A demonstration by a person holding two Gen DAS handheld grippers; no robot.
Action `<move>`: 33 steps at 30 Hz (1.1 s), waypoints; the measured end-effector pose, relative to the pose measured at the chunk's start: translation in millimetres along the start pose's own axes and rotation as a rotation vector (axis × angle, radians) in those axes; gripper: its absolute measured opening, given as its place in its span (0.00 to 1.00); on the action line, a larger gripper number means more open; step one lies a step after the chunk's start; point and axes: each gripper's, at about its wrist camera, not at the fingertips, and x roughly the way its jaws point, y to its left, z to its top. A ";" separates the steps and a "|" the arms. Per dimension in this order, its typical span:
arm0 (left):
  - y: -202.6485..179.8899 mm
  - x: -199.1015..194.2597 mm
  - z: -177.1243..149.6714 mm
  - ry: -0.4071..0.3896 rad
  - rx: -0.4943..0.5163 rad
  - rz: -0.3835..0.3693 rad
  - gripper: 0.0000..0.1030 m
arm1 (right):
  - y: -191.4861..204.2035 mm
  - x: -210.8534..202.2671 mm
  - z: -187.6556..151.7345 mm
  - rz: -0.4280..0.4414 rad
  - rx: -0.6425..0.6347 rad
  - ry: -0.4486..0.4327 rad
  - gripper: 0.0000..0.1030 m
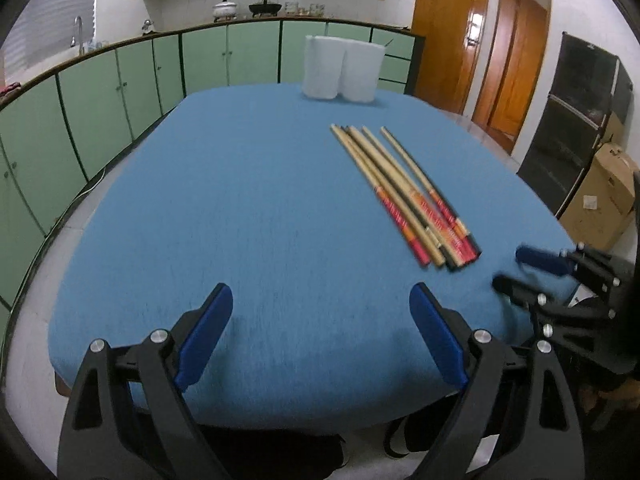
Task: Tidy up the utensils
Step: 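Move both tools back over the chopstick bundle on the table, then grasp a red-patterned chopstick with the left tool while the right tool grasps a black chopstick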
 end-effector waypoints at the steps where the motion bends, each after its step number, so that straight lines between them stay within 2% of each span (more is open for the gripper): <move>1: 2.0 3.0 -2.8 0.007 -0.007 0.003 0.85 | 1.4 3.3 2.6 -0.001 0.002 -0.006 0.42; 9: -0.3 11.7 -3.4 0.018 -0.008 -0.020 0.85 | -14.7 18.5 12.1 -0.004 0.065 -0.035 0.40; 13: -18.4 23.4 3.6 0.020 0.047 -0.005 0.85 | -33.6 18.1 7.0 -0.017 0.103 -0.037 0.40; 19: -35.5 38.7 12.8 0.007 0.076 0.019 0.86 | -30.7 22.2 9.0 -0.018 0.067 -0.058 0.40; 23: -35.0 43.2 16.0 -0.007 0.059 0.040 0.85 | -35.6 27.8 13.9 -0.027 0.079 -0.065 0.22; 24: -33.4 42.9 16.2 -0.014 0.050 0.045 0.82 | -37.1 28.0 13.6 -0.035 0.081 -0.066 0.18; 27: -28.9 40.0 16.0 -0.027 0.031 0.051 0.70 | -43.2 26.3 9.2 -0.049 0.108 -0.069 0.15; 29: -25.7 38.2 16.2 -0.028 0.020 0.042 0.67 | -48.1 26.7 8.7 -0.043 0.129 -0.066 0.15; 31: -26.4 39.3 16.0 -0.028 0.026 0.043 0.67 | -47.1 26.9 9.7 -0.042 0.132 -0.065 0.15; 33: -30.5 42.4 17.4 -0.030 0.041 0.047 0.72 | -44.8 27.5 10.6 -0.041 0.127 -0.067 0.15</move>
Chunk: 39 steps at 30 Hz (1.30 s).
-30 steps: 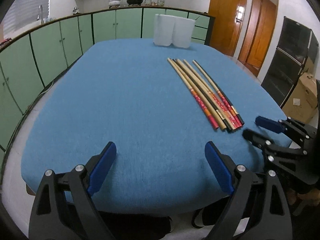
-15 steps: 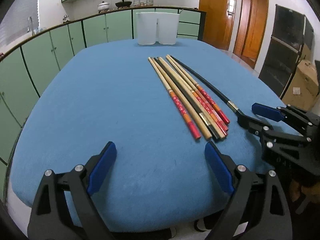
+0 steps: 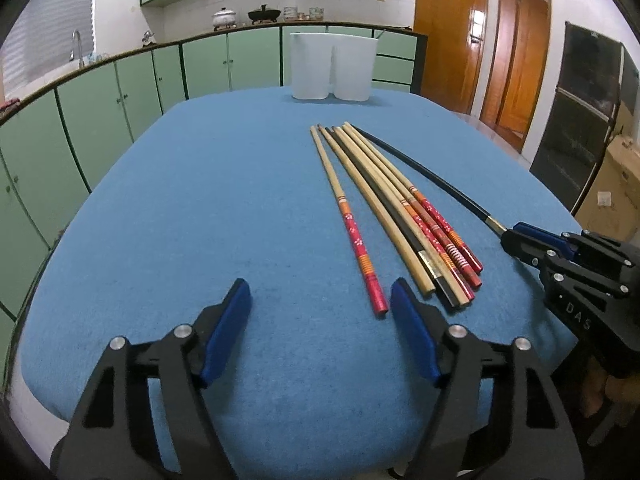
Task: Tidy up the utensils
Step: 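Grasp a red-patterned chopstick with the left tool while the right tool grasps a black chopstick, then carry both chopsticks to the white holder and drop them into its compartments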
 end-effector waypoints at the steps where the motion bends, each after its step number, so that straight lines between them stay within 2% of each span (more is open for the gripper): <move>1: -1.1 0.8 0.6 -0.001 0.002 -0.001 0.72 | 0.8 0.4 0.3 0.002 -0.002 -0.002 0.15; 3: -2.5 4.1 2.7 -0.007 0.002 0.006 0.72 | 1.2 2.0 1.6 -0.001 -0.005 -0.006 0.15; 4: -2.7 5.7 4.1 -0.013 -0.006 0.009 0.68 | 1.2 2.2 1.7 -0.002 -0.004 -0.007 0.15; 5: -2.8 6.1 5.1 -0.025 -0.009 0.017 0.51 | 1.2 2.7 2.2 -0.003 -0.002 -0.006 0.14; 6: -2.4 6.4 5.4 -0.030 -0.010 0.021 0.35 | 1.4 2.7 2.3 -0.008 0.000 -0.006 0.10; 7: -0.8 5.9 5.4 -0.037 -0.022 0.040 0.26 | 1.2 1.8 2.4 -0.037 0.007 -0.009 0.09; 8: 4.1 4.7 4.6 -0.042 -0.050 0.076 0.07 | 0.0 0.7 1.7 -0.071 0.026 -0.011 0.09; 10: 17.5 1.7 1.4 -0.044 -0.119 0.111 0.05 | -5.3 0.6 -0.5 -0.109 0.082 0.000 0.07; 12: 26.3 -1.8 -0.7 -0.040 -0.162 0.124 0.05 | -4.9 -0.6 -1.4 -0.110 0.090 0.004 0.07; 19: 30.6 -4.5 2.9 -0.031 -0.138 0.100 0.12 | 2.6 -4.4 -5.1 -0.078 0.031 -0.016 0.11; 20: 30.6 -3.3 4.4 -0.033 -0.134 0.097 0.11 | 3.3 -3.1 -4.5 -0.082 0.020 -0.018 0.10; 22: 33.8 -3.4 5.1 -0.028 -0.148 0.077 0.05 | 3.7 -2.8 -2.4 -0.080 0.012 -0.014 0.08; 24: 40.6 -5.4 9.8 -0.008 -0.183 0.057 0.05 | -0.5 -11.5 3.8 -0.065 0.029 -0.023 0.07; 29: 56.2 -37.7 37.6 -0.008 -0.235 0.015 0.05 | -8.7 -49.1 36.7 -0.032 0.068 -0.029 0.07; 36: 60.4 -89.0 99.0 -0.087 -0.166 -0.002 0.05 | -16.6 -92.4 103.4 0.030 0.033 -0.043 0.07; 39: 63.6 -97.0 126.4 -0.091 -0.137 -0.022 0.05 | -20.3 -99.6 135.1 0.052 0.000 -0.030 0.06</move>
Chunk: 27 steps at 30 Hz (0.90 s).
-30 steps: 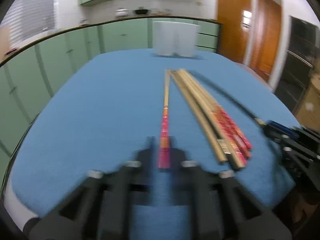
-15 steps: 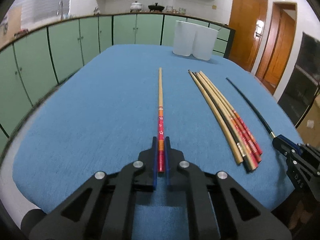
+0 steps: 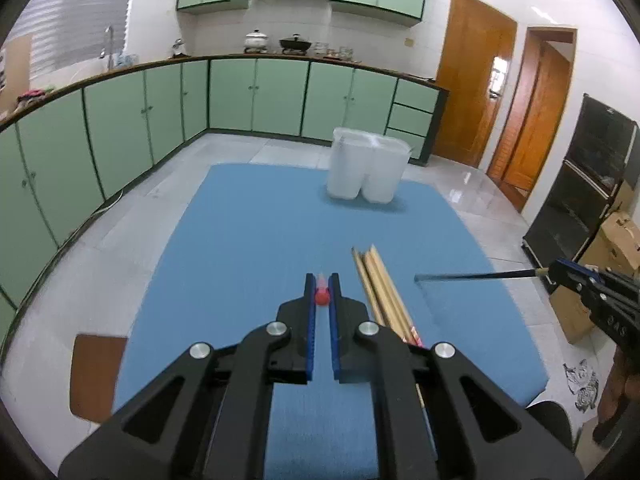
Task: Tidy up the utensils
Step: 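Carry both chopsticks to the white holder and drop them into its compartments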
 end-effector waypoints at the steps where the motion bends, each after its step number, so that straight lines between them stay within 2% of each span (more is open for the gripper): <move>1: -0.4 0.4 7.8 0.005 0.005 -0.007 0.05 | -1.7 1.1 10.4 0.009 -0.009 0.014 0.06; 5: -1.1 4.3 43.7 0.022 0.038 -0.035 0.05 | -10.1 11.3 54.0 0.041 -0.031 0.075 0.06; 11: -7.4 24.2 90.1 0.087 0.083 -0.074 0.05 | -13.3 23.9 100.6 0.076 -0.055 0.147 0.06; 15: -14.8 31.7 118.4 0.095 0.118 -0.078 0.05 | -12.1 27.5 127.2 0.074 -0.073 0.169 0.06; 21: -28.9 33.4 169.6 0.054 0.139 -0.090 0.05 | -16.0 27.7 177.1 0.066 -0.060 0.139 0.06; 27: -36.7 46.5 235.8 -0.005 0.106 -0.104 0.05 | -30.0 32.5 233.2 0.045 0.003 0.070 0.06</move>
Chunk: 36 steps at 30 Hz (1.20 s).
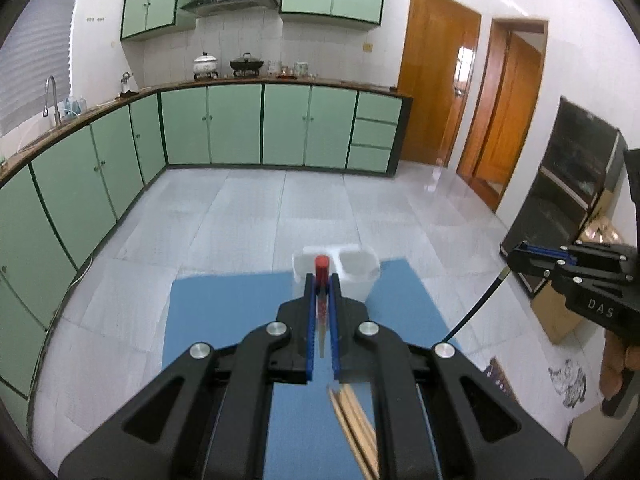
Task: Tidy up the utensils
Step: 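Carry both chopsticks to the white holder and drop them into its compartments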
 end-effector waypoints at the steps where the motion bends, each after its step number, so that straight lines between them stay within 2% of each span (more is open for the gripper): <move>1: -0.5 4.1 9.0 -0.006 -0.006 0.000 0.05 | -2.3 2.5 11.0 -0.012 0.007 -0.016 0.06; 9: -4.0 58.7 65.0 -0.024 -0.017 0.030 0.05 | -24.4 37.8 74.5 -0.068 0.071 -0.120 0.06; 14: -0.9 96.9 82.0 -0.020 -0.019 0.044 0.05 | -40.5 76.0 90.2 -0.095 0.099 -0.151 0.06; 19: 6.1 140.4 78.2 0.004 -0.024 0.046 0.05 | -57.0 126.4 86.1 -0.101 0.124 -0.110 0.06; 24: 14.7 177.2 53.6 0.063 -0.032 0.043 0.06 | -66.7 165.1 66.9 -0.087 0.124 -0.041 0.08; 25: 17.7 179.2 49.6 0.069 -0.035 0.042 0.06 | -68.4 167.9 62.3 -0.086 0.128 -0.038 0.09; 27: 21.9 179.3 43.2 0.068 -0.034 0.054 0.08 | -71.1 165.8 55.2 -0.089 0.135 -0.046 0.21; 28: 24.6 177.0 42.0 0.066 -0.036 0.049 0.09 | -72.9 163.1 51.7 -0.091 0.136 -0.050 0.21; 32: 34.2 150.4 36.0 0.039 -0.038 0.053 0.28 | -76.5 141.2 38.4 -0.077 0.130 -0.069 0.21; 36: 39.4 114.1 24.3 0.014 -0.016 0.062 0.33 | -76.8 107.4 12.2 -0.070 0.108 -0.094 0.22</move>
